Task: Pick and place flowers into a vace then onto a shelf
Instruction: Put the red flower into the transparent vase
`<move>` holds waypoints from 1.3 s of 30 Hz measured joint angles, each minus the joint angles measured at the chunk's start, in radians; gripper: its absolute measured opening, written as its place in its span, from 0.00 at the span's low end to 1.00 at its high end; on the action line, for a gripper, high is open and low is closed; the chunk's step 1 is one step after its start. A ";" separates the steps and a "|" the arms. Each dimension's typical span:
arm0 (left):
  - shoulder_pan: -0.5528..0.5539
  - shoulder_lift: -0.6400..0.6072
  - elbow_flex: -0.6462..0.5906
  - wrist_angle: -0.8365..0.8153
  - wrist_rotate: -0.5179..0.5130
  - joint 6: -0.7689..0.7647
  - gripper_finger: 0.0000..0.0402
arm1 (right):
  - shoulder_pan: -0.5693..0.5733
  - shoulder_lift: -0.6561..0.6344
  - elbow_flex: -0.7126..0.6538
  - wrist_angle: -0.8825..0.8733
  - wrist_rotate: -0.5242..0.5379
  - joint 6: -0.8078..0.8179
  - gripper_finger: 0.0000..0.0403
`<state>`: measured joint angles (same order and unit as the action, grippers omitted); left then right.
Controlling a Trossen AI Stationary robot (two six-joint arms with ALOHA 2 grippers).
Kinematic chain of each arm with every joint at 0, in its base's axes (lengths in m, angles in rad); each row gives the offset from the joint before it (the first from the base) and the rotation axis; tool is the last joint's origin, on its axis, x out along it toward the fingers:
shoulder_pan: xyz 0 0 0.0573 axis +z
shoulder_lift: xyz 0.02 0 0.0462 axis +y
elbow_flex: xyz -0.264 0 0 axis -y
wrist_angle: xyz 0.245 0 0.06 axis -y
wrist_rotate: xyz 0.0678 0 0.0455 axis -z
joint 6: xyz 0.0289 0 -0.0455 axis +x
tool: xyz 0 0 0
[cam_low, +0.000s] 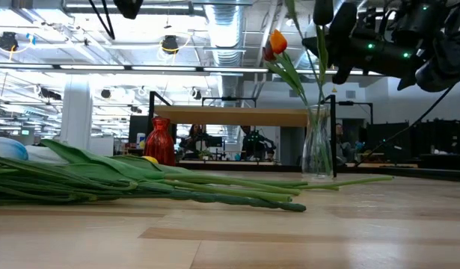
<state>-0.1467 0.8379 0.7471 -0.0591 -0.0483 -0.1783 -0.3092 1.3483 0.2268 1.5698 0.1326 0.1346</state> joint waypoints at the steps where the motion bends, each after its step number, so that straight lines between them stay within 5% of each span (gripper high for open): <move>1: 0.000 0.000 0.000 0.008 0.000 0.000 0.44 | 0.000 0.002 0.000 0.001 0.000 0.003 0.00; 39: 0.000 -0.007 0.000 0.020 0.000 0.001 0.44 | 0.012 0.017 0.007 0.000 0.000 -0.029 0.00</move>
<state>-0.1467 0.8307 0.7475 -0.0391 -0.0483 -0.1771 -0.2976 1.3651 0.2338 1.5697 0.1326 0.1055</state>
